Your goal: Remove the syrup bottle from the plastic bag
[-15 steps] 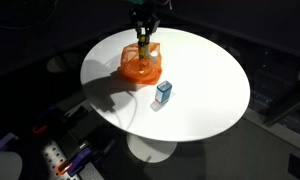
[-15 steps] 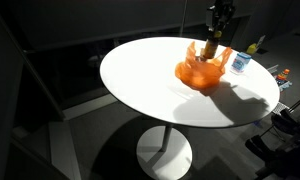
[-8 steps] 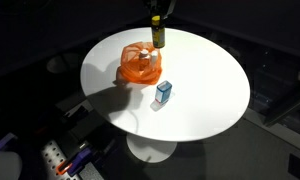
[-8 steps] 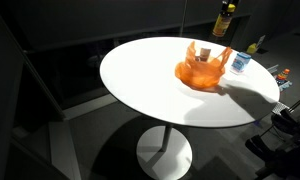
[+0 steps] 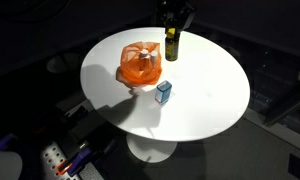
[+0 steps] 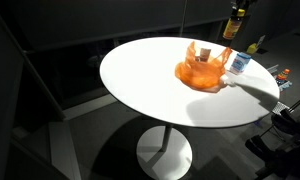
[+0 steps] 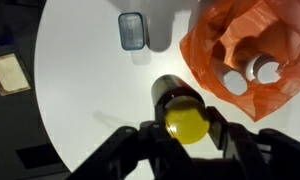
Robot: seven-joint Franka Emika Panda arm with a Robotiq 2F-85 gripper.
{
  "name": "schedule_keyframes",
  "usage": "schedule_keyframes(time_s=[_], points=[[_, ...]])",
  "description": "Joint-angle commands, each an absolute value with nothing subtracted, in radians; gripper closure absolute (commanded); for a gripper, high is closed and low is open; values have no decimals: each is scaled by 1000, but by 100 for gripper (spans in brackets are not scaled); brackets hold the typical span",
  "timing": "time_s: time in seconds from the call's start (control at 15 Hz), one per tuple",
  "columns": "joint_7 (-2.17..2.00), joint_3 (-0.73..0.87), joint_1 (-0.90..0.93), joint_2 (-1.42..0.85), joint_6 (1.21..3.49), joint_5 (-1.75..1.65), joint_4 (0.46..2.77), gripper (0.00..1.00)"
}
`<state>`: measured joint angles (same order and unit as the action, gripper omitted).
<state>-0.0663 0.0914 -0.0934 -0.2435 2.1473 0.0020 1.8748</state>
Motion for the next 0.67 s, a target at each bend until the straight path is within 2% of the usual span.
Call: schedule_keyframes(time_s=[0.0, 0.6], points=[[-49, 91, -109, -322, 2148, 34, 1820, 80], [-8, 77, -131, -479, 2205, 58, 1738, 80]])
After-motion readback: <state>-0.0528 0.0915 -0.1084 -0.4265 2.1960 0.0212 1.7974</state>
